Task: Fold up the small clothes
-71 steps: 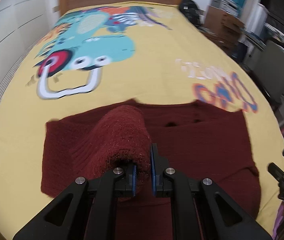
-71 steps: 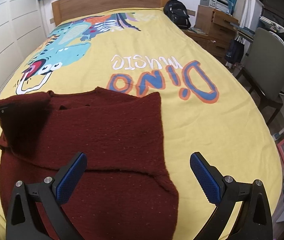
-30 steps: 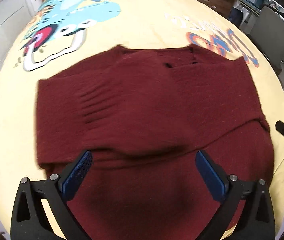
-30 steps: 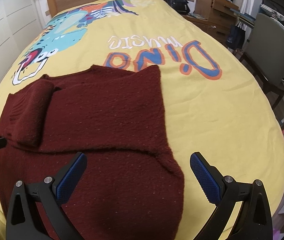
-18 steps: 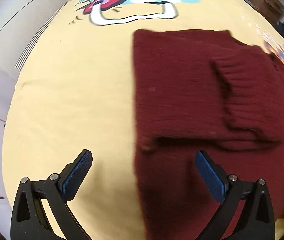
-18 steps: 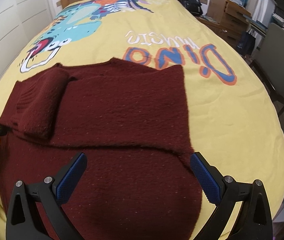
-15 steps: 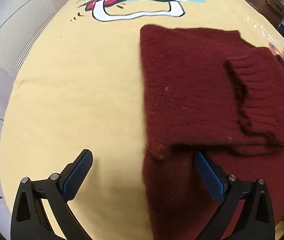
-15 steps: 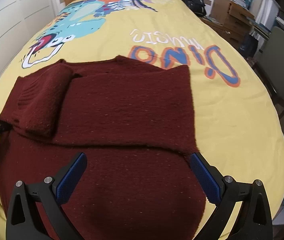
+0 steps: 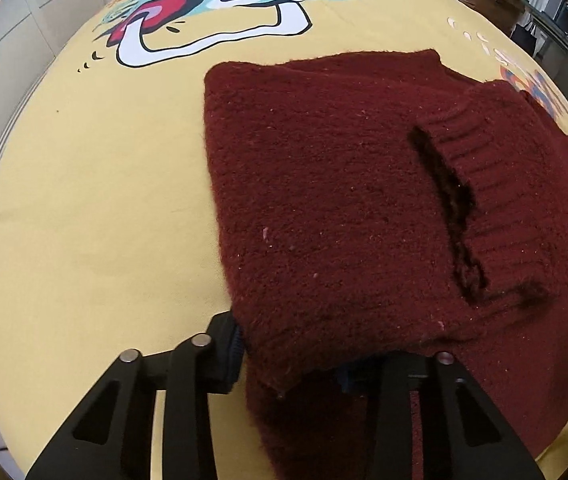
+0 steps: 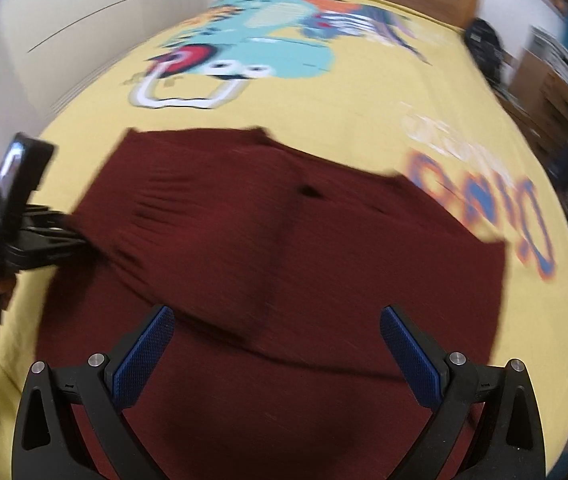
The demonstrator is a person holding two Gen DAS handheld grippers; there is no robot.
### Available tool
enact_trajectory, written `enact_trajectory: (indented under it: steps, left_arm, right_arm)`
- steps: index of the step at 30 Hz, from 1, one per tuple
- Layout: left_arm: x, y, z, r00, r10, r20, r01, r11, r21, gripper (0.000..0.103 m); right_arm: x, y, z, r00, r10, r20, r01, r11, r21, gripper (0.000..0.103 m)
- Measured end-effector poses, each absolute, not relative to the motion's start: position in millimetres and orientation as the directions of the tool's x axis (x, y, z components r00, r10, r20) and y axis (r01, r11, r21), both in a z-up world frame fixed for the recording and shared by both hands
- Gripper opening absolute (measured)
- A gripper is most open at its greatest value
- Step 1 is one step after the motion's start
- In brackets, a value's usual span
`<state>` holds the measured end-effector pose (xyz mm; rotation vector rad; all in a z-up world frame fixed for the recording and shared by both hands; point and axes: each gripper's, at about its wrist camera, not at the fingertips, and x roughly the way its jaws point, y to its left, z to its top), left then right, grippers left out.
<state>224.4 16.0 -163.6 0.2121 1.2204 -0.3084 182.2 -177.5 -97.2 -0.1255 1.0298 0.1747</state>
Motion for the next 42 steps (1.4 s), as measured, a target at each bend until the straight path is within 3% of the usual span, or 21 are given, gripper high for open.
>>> enact_trajectory:
  steps: [4, 11, 14, 17, 19, 20, 28, 34, 36, 42]
  left_arm:
    - [226, 20, -164, 0.309, -0.132, -0.942, 0.321, 0.947, -0.027, 0.023]
    - [231, 21, -164, 0.297, -0.139, -0.945, 0.320, 0.947, -0.039, 0.023]
    - [233, 25, -165, 0.296, -0.146, -0.944, 0.323, 0.945, -0.045, 0.023]
    - [240, 36, -167, 0.293, -0.155, -0.943, 0.323, 0.945, -0.055, 0.023]
    - [241, 37, -168, 0.290, -0.157, -0.944, 0.322, 0.945, -0.058, 0.023]
    - [241, 37, -168, 0.290, -0.157, -0.944, 0.322, 0.945, -0.058, 0.023]
    - [242, 38, -166, 0.298, -0.152, -0.942, 0.321, 0.946, -0.051, 0.024]
    - [238, 46, -167, 0.299, -0.147, -0.943, 0.315, 0.948, -0.048, 0.024]
    - [238, 43, -167, 0.298, -0.146, -0.943, 0.313, 0.948, -0.048, 0.024]
    - [237, 35, -166, 0.309, -0.127, -0.942, 0.325, 0.946, -0.021, 0.023]
  right_arm:
    - [209, -127, -109, 0.442, 0.133, -0.887, -0.342, 0.939, -0.030, 0.102]
    - [235, -89, -147, 0.349, 0.121, -0.929, -0.422, 0.906, -0.040, 0.088]
    - [244, -89, -158, 0.323, 0.127, -0.938, -0.404, 0.915, -0.015, 0.067]
    - [251, -92, -163, 0.320, 0.133, -0.938, -0.388, 0.922, -0.002, 0.058]
    - [252, -94, -165, 0.328, 0.108, -0.939, -0.392, 0.919, -0.031, 0.026]
    - [252, -97, -162, 0.330, 0.115, -0.937, -0.388, 0.921, -0.024, 0.016]
    - [237, -179, -114, 0.449, 0.251, -0.858, -0.166, 0.967, 0.196, 0.014]
    - [223, -245, -94, 0.545, 0.204, -0.813, -0.008, 0.971, 0.239, 0.014]
    - [219, -263, -95, 0.554, 0.186, -0.812, 0.030, 0.970, 0.243, 0.010]
    - [204, -304, -114, 0.540, 0.132, -0.831, 0.129, 0.963, 0.237, 0.009]
